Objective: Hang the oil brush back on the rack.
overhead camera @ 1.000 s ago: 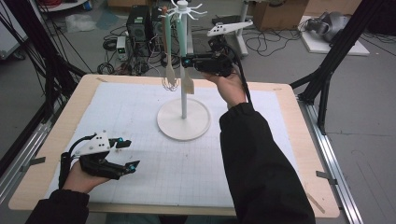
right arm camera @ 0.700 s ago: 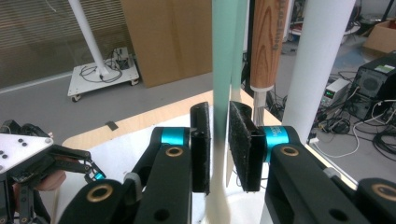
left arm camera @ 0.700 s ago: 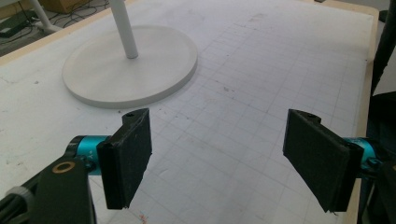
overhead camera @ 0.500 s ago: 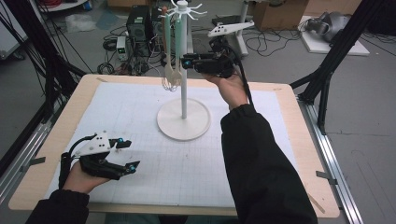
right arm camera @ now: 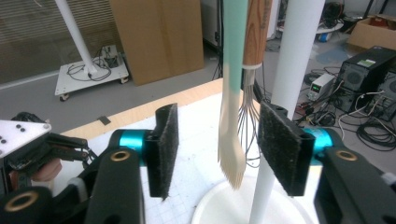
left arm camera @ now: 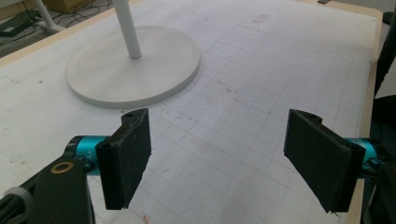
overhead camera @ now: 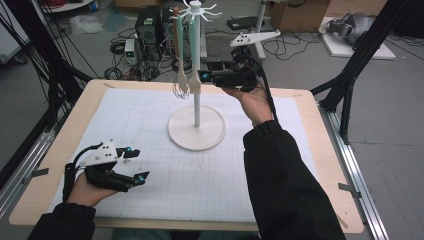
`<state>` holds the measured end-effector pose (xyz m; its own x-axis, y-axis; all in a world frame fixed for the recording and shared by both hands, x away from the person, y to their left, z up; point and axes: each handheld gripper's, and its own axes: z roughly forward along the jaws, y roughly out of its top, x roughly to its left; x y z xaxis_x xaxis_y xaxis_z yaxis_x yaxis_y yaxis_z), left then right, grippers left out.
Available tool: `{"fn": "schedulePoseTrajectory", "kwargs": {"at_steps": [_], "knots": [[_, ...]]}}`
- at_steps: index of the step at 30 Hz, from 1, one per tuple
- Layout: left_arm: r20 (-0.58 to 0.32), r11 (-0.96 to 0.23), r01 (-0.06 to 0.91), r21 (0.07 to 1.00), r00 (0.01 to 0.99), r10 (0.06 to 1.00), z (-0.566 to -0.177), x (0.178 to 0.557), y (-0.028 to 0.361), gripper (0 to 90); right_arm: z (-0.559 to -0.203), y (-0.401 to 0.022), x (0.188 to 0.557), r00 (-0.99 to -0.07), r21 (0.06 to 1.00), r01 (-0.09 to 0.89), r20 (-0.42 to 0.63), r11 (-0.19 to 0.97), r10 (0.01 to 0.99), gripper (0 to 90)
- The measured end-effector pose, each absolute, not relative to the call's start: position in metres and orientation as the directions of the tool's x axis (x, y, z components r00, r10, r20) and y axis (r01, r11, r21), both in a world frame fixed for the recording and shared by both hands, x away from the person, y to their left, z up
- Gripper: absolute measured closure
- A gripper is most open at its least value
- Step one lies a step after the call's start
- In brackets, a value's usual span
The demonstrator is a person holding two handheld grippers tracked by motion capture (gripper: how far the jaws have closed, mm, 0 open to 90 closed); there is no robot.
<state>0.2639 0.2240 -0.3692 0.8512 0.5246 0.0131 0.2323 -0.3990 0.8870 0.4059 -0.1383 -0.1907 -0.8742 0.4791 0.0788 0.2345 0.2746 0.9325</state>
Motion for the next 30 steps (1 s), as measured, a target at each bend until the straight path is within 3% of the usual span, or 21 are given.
{"fn": "schedulePoseTrajectory", "kwargs": {"at_steps": [30], "knots": [[-0.015,-0.375,0.28,0.884,0.818,0.575,-0.37,0.27,0.228,14.2,-0.234,-0.155,0.384,-0.847,0.919,0.291,0.118,0.265,0.519,20.7]]}}
